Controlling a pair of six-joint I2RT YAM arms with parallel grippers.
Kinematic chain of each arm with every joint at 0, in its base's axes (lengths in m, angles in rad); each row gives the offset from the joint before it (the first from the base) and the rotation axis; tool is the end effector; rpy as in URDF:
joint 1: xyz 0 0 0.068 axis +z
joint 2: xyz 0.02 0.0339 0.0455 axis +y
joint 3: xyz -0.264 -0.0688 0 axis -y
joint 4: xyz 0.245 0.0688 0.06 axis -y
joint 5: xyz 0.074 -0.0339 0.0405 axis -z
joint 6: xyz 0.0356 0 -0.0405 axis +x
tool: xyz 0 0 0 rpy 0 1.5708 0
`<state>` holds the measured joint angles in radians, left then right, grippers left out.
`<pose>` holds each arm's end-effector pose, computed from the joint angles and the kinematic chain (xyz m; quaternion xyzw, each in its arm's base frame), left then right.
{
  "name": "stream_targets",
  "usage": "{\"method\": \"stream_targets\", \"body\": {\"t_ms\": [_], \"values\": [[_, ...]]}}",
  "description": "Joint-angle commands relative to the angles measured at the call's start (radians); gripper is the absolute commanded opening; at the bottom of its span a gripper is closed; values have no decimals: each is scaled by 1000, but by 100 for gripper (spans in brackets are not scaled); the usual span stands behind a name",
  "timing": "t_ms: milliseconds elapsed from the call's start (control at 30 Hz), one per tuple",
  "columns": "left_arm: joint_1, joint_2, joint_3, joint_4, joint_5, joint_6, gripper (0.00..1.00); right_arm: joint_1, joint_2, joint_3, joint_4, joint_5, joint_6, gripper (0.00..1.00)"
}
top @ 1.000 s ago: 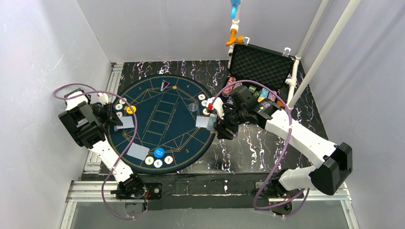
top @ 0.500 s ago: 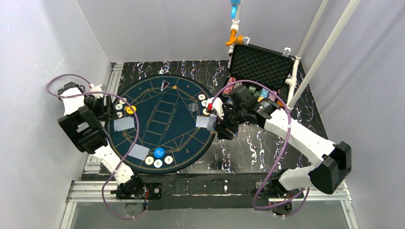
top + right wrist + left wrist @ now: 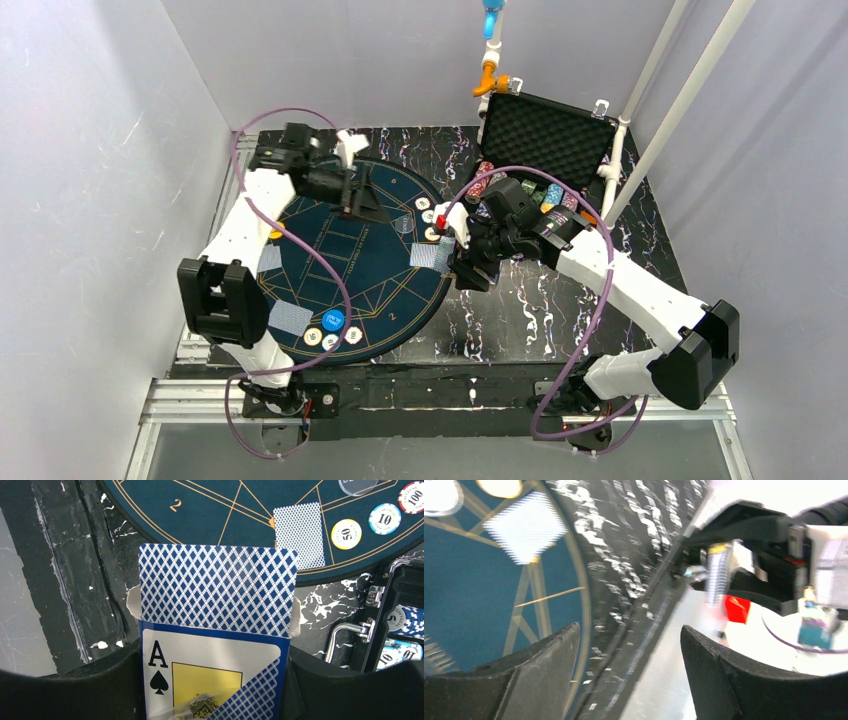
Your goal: Distribute texas hold em gaming equipment
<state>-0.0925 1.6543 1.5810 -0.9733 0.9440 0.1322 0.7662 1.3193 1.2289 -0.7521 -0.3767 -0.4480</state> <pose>0.3341 -0.0600 0.3363 0.2135 0.8416 -0.4345 0.2394 0.1891 0.2001 0.3269 -0.5784 0.7158 0.2282 0.3177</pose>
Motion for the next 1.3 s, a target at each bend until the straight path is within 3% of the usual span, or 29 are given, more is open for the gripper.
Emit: {"method": "stream_targets", "body": {"t_ms": [0,200,433,733,1033,1133,1267], "values": [[-168,-83,-77,213,177,-342,73,1,-35,63,38,-17,-8,1],[-335,-72,-99,274,206,-408,78,1,-34,63,49,-22,1,1],[-418,-33,-110,277,134,-404,77,1,-28,81,50,-37,6,1],[-402,-8,-122,263,68,-413,57,1,-21,110,38,-50,3,1],[-299,-35,-123,243,145,-383,42,0,-34,89,11,-21,-7,1],[-294,-57,-119,273,198,-384,44,1,-35,80,14,-12,-8,1],[-300,-81,-150,384,247,-462,58,1,-29,75,22,-12,-6,1]]}}
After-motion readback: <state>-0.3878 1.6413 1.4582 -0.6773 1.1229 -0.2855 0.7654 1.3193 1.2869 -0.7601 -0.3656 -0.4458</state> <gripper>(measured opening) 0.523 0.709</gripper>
